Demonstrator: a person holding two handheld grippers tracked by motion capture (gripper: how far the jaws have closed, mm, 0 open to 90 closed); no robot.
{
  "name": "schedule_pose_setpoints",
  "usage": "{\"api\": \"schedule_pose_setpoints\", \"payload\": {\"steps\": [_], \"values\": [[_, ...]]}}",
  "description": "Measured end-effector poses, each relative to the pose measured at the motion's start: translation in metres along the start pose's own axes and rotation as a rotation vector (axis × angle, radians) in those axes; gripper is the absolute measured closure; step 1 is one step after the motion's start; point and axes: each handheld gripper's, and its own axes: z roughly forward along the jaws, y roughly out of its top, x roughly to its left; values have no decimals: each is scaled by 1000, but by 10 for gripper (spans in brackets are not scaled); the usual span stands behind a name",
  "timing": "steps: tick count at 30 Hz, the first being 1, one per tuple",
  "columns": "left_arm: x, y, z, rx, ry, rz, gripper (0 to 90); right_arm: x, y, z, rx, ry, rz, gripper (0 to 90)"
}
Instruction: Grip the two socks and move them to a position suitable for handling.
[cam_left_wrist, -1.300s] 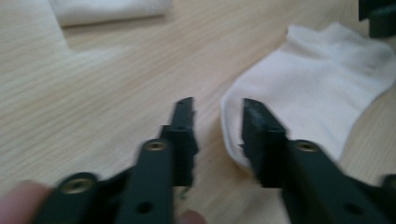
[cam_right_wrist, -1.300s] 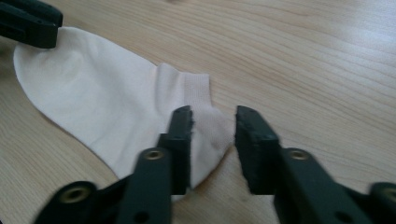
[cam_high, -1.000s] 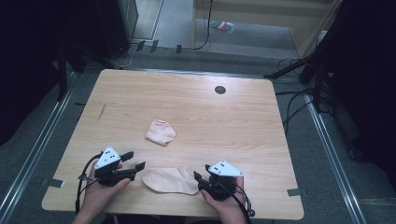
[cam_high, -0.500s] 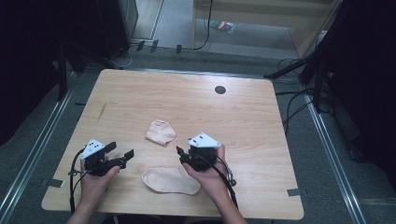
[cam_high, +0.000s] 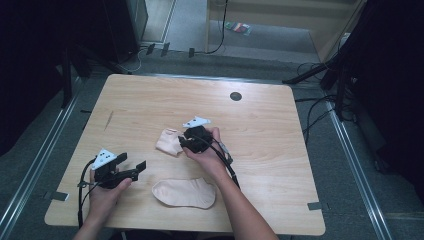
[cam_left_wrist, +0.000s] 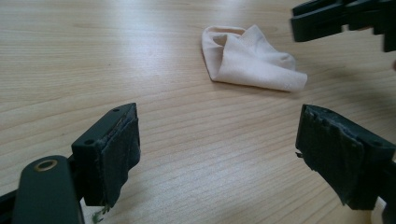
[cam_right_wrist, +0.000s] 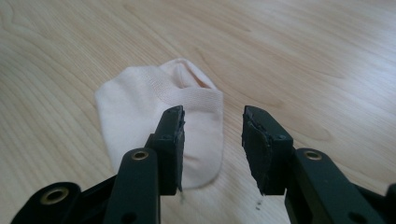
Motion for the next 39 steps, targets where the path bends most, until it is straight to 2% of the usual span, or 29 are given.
{"api": "schedule_pose_setpoints", "payload": {"steps": [1,5,8,10,12,13,15,17,21,28,30,33,38,39], "values": [[-1,0,0,4,2,5,147,0,1,6,8,1,-4,593],[0,0,0,4,4,5,149,-4,3,26,15,21,70,582],[0,0,1,4,3,4,150,-3,3,36,40,18,57,579],[0,0,1,4,6,4,150,-1,2,41,63,2,36,633],[0,0,1,6,6,2,151,2,1,40,51,-32,23,751],[0,0,1,6,7,1,151,3,2,37,43,-48,26,818],[0,0,1,6,8,-3,151,5,1,32,16,-38,26,873],[0,0,2,9,12,2,151,8,2,27,1,-45,4,883],[-2,0,2,13,16,10,152,10,3,16,-22,-33,-1,887],[-5,5,5,29,50,25,152,15,20,-14,-92,23,47,893],[-6,9,9,21,28,4,162,19,26,-23,-107,25,50,893],[-14,15,19,33,16,19,179,23,33,-32,-117,21,44,893],[-26,25,43,41,-30,31,204,29,45,-43,-133,12,55,893],[-29,28,50,60,-41,46,214,31,47,-45,-135,11,57,893]]}}
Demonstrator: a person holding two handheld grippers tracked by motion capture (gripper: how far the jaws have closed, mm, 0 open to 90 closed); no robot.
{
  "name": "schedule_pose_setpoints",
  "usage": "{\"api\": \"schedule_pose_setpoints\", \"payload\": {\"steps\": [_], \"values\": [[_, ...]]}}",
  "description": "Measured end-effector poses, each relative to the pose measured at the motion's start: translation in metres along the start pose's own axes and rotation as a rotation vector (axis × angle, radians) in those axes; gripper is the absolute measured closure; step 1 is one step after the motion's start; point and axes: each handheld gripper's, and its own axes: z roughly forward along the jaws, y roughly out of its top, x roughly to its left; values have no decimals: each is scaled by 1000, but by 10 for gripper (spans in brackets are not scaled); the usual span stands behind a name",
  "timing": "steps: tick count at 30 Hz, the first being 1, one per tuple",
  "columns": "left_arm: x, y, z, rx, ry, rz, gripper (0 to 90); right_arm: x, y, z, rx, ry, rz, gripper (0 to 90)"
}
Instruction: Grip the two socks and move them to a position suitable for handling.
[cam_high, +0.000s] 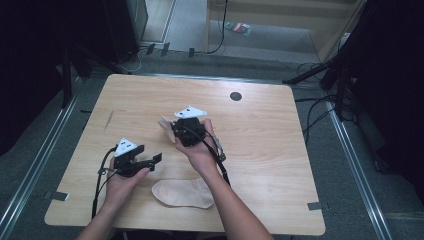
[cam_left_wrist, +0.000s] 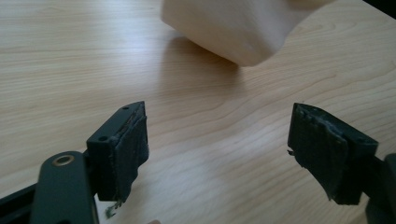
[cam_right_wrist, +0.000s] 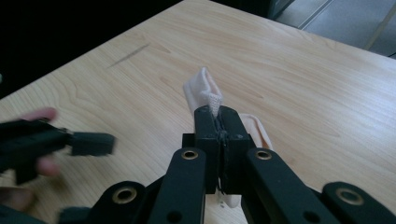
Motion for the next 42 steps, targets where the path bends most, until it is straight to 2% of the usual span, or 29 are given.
{"api": "schedule_pose_setpoints", "payload": {"steps": [3,6,9,12,14,16,17,18,19,20,23,24,26,28,29,33,36,39,40,42], "values": [[-5,7,17,48,8,38,232,5,6,-3,-7,-2,11,893],[-6,13,29,63,24,51,240,11,12,-7,-18,4,17,892],[-7,18,34,54,28,54,242,14,14,-9,-25,8,26,892],[-15,24,35,48,48,107,264,16,18,-12,-38,27,46,892],[-17,26,32,14,101,141,372,17,20,-16,-49,43,60,892],[-15,26,25,-15,141,157,550,17,22,-21,-62,54,82,892],[-15,26,22,-27,157,170,687,16,22,-24,-68,63,95,892],[-14,24,15,-48,204,205,758,16,22,-26,-71,68,106,892],[-13,24,11,-61,217,215,866,14,22,-30,-79,74,117,892],[-12,23,7,-66,243,234,894,13,21,-32,-84,73,117,893],[-12,21,-7,-83,294,279,900,10,14,-35,-82,54,101,894],[-13,20,-10,-85,300,293,900,9,12,-35,-82,48,102,894],[-15,18,-13,-53,292,328,900,5,2,-33,-64,33,113,895],[-17,14,-10,0,263,366,900,-1,-10,-29,-45,21,119,895],[-18,11,-9,8,260,386,897,-4,-16,-27,-32,13,126,895],[-19,3,-4,33,197,394,838,-18,-41,-21,22,-11,157,895],[-16,1,-2,36,88,358,728,-30,-55,-19,58,-10,189,895],[-10,1,-4,37,34,317,634,-44,-67,-22,78,-37,202,896],[-8,0,-5,36,27,307,634,-44,-67,-22,78,-37,202,896],[-1,-2,-7,47,6,289,598,-52,-73,-25,89,-70,193,895]]}}
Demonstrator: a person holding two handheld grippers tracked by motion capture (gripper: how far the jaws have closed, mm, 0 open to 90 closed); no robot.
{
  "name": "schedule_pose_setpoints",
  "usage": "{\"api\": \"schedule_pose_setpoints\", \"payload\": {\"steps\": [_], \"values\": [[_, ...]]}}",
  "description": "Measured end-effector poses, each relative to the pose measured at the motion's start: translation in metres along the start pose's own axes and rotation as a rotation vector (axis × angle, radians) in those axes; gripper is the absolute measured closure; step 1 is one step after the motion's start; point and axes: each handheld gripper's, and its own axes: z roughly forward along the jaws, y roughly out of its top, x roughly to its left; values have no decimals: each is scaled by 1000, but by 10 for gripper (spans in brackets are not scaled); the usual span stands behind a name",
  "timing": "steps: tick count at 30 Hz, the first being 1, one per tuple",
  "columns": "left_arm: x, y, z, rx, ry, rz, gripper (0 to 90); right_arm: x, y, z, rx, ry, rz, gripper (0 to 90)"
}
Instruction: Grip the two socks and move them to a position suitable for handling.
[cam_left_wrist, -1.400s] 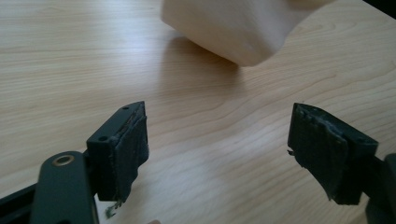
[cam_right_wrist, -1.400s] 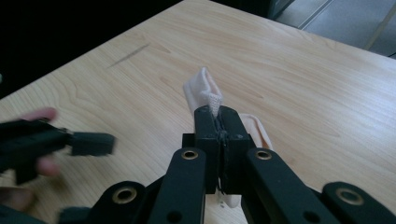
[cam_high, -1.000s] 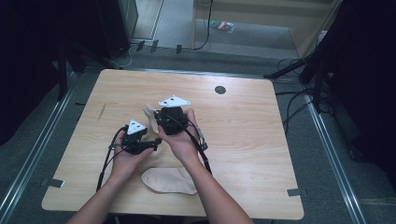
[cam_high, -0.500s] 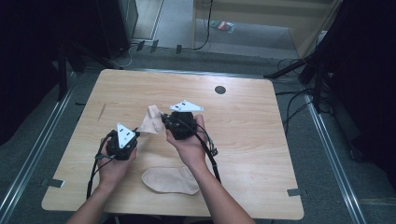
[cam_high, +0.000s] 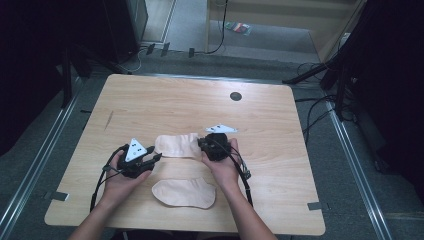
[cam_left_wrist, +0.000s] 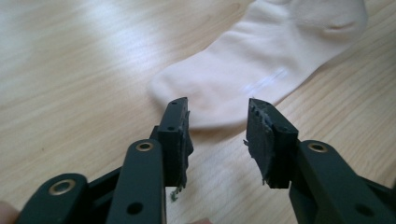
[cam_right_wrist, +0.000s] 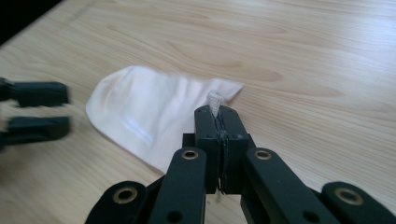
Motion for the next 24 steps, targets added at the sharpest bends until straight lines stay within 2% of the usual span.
{"api": "schedule_pose_setpoints", "payload": {"steps": [3,5,6,7,8,10,12,13,17,20,22,24], "values": [[7,-5,-3,-13,-25,-47,561,-13,-7,0,19,-31,-9,893],[12,-7,-3,-20,-29,-84,550,-19,-10,2,34,-34,-20,863],[14,-7,-3,-26,-29,-107,545,-22,-12,3,38,-32,-24,810],[16,-6,-2,-30,-30,-134,544,-24,-13,4,37,-50,-29,734],[18,-5,-2,-36,-31,-155,546,-26,-15,4,31,-82,-29,695],[22,-3,0,-49,-34,-220,555,-33,-16,2,12,-98,-1,664],[27,1,3,-69,-74,-288,547,-37,-17,-1,-11,-95,21,649],[28,4,6,-79,-78,-307,537,-39,-17,-1,-16,-98,24,649],[28,12,22,-32,-51,-314,527,-41,-16,-1,-41,-80,25,628],[27,16,33,6,-25,-339,544,-37,-13,0,-68,-47,54,613],[27,17,38,24,-4,-331,574,-33,-11,2,-73,-38,48,614],[25,17,42,47,4,-319,641,-30,-11,7,-50,-38,38,691]]}}
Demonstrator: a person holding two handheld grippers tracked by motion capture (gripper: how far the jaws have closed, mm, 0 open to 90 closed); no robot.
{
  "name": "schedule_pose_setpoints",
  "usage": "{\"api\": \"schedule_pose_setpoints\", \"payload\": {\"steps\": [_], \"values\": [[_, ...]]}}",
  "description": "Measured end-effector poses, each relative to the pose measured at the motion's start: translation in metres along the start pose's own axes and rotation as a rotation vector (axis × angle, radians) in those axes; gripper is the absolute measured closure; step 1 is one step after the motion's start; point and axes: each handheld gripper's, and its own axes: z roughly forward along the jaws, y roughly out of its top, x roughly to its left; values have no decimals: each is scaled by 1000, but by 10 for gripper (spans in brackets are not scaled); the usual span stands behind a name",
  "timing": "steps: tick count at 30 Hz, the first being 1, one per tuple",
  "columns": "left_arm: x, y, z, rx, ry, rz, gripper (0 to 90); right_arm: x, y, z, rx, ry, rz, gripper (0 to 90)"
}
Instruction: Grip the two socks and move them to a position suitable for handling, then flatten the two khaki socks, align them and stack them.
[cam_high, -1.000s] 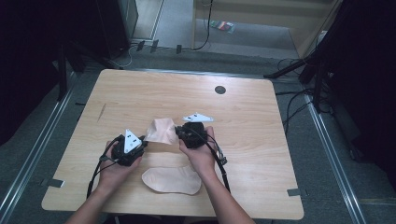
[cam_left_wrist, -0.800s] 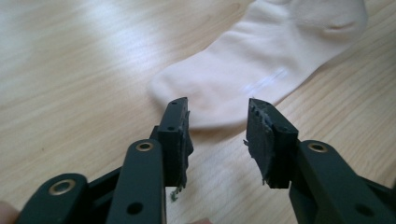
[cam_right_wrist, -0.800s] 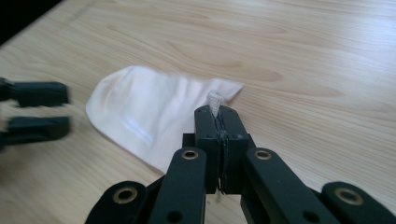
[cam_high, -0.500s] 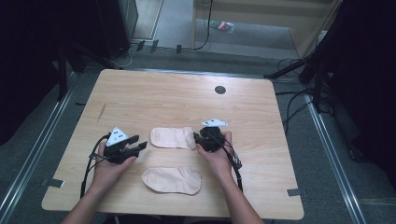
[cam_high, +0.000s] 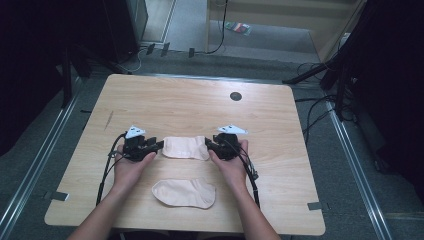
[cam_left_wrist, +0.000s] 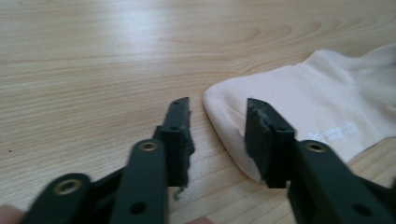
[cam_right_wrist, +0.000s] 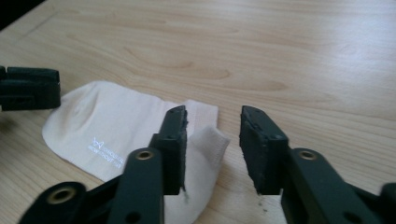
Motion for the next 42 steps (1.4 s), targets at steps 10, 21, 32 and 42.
{"api": "schedule_pose_setpoints", "payload": {"steps": [10,21,32,42], "values": [[-5,-3,1,38,-30,58,891,-8,-15,14,99,-49,-20,860],[-11,-8,-4,43,-27,123,900,-18,-21,6,82,-93,-70,895],[-12,-14,-17,-2,-56,85,695,-20,-22,-9,41,-36,-40,772],[-20,-9,-6,33,13,62,608,-22,-22,-5,34,-17,-16,605]]}}
